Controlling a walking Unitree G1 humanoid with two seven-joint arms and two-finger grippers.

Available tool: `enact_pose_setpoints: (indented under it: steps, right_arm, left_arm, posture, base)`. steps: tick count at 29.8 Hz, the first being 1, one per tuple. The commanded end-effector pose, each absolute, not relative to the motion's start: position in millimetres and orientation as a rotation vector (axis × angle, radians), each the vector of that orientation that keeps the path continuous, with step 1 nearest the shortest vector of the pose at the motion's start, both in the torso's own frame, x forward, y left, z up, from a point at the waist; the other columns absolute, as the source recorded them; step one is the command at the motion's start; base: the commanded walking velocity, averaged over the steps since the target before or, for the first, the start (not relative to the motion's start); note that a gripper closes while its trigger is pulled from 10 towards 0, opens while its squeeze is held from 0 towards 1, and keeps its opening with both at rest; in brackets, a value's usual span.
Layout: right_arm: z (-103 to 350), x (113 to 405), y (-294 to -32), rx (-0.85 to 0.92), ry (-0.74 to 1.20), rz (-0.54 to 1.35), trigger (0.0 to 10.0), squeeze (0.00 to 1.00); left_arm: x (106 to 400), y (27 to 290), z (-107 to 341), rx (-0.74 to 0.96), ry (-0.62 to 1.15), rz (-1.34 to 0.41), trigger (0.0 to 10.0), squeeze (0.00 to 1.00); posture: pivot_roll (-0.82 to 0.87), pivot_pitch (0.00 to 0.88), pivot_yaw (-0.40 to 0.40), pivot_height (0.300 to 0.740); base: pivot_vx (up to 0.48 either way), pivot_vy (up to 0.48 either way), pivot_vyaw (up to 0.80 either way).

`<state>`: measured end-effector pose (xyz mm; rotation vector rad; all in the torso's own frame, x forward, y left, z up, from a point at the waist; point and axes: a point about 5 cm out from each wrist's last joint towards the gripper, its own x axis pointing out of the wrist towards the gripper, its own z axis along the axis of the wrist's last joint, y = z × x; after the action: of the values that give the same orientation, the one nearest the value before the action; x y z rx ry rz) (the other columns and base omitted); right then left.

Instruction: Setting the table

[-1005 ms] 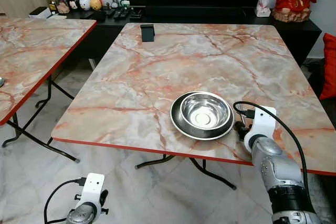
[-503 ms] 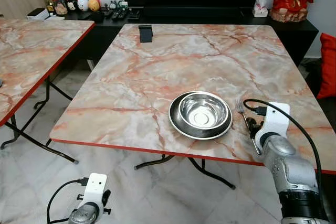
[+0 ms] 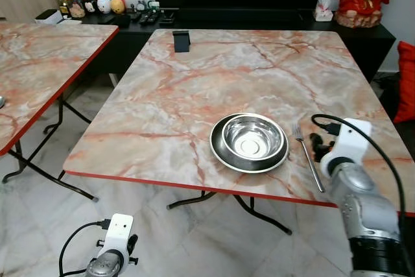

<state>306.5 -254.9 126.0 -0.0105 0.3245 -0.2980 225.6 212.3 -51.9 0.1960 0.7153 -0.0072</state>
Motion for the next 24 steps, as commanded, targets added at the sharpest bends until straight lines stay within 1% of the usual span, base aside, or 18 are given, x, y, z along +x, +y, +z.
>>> enact_pose_setpoints:
  steps: [1,2,6,10,12,16,24]
  right_arm:
    - [124,302,-262,-0.088,0.361,-0.290,10.0,0.00]
    - [122,297,-272,-0.175,0.403,-0.244,10.0,0.00]
    - [124,296,-274,-0.175,0.411,-0.199,10.0,0.00]
    - [126,294,-281,-0.195,0.423,-0.180,10.0,0.00]
    - [126,292,-284,-0.175,0.433,-0.166,10.0,0.00]
    - [122,291,-276,-0.145,0.456,-0.095,10.0,0.00]
    - [111,287,-271,-0.104,0.496,-0.068,10.0,0.00]
  left_arm:
    - [223,213,-54,0.220,0.740,-0.022,10.0,0.00]
    - [223,213,-54,0.220,0.740,-0.022,10.0,0.00]
    - [223,213,-54,0.221,0.740,-0.022,10.0,0.00]
    - [223,213,-54,0.221,0.739,-0.022,10.0,0.00]
    - [223,213,-54,0.221,0.742,-0.022,10.0,0.00]
    - [223,213,-54,0.221,0.744,-0.023,10.0,0.00]
    - [224,213,-54,0.223,0.740,-0.022,10.0,0.00]
  posture:
    - [-0.02,0.000,0.036,0.740]
    - [-0.03,0.000,0.036,0.740]
    - [-0.03,0.000,0.037,0.740]
    - [-0.03,0.000,0.038,0.740]
    - [-0.03,0.000,0.038,0.740]
    - [-0.03,0.000,0.038,0.740]
    - [-0.03,0.000,0.039,0.740]
  base:
    - [0.000,0.000,0.00]
    - [0.000,0.000,0.00]
    - [0.000,0.000,0.00]
    - [0.000,0.000,0.00]
    - [0.000,0.000,0.00]
    - [0.000,0.000,0.00]
    - [0.000,0.000,0.00]
